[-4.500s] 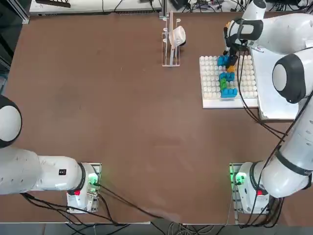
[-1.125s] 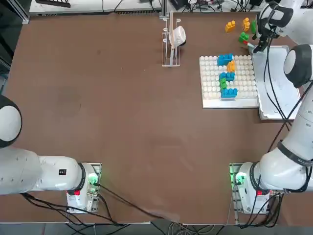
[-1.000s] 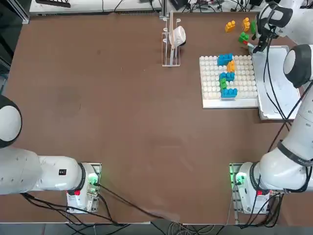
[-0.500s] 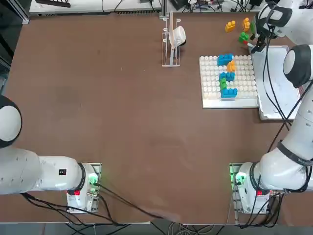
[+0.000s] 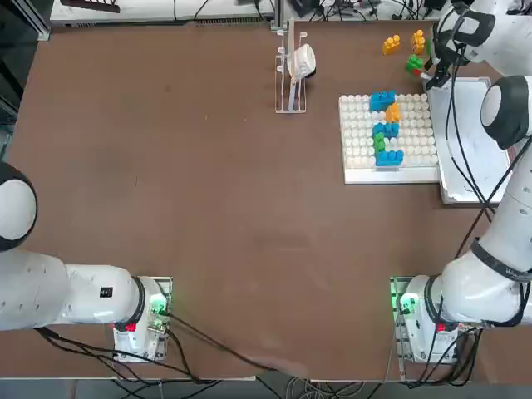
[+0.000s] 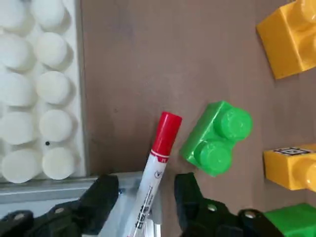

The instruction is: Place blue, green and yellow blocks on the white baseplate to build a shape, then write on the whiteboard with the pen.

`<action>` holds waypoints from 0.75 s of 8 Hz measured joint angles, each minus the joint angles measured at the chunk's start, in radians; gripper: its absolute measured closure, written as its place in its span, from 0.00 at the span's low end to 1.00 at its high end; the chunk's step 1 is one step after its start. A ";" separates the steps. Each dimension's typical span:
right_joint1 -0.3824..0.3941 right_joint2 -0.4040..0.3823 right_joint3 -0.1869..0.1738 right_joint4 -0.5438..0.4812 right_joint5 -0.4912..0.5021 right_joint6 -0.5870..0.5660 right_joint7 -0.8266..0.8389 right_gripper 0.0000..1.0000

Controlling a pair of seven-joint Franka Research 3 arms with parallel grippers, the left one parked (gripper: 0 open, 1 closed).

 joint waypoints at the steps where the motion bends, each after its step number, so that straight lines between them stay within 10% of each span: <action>1: 0.000 0.001 0.000 0.002 0.000 0.000 0.000 0.44; 3: -0.001 0.000 0.000 0.003 0.000 0.000 -0.001 0.71; 6: -0.004 -0.001 -0.001 0.015 0.003 -0.002 -0.001 0.82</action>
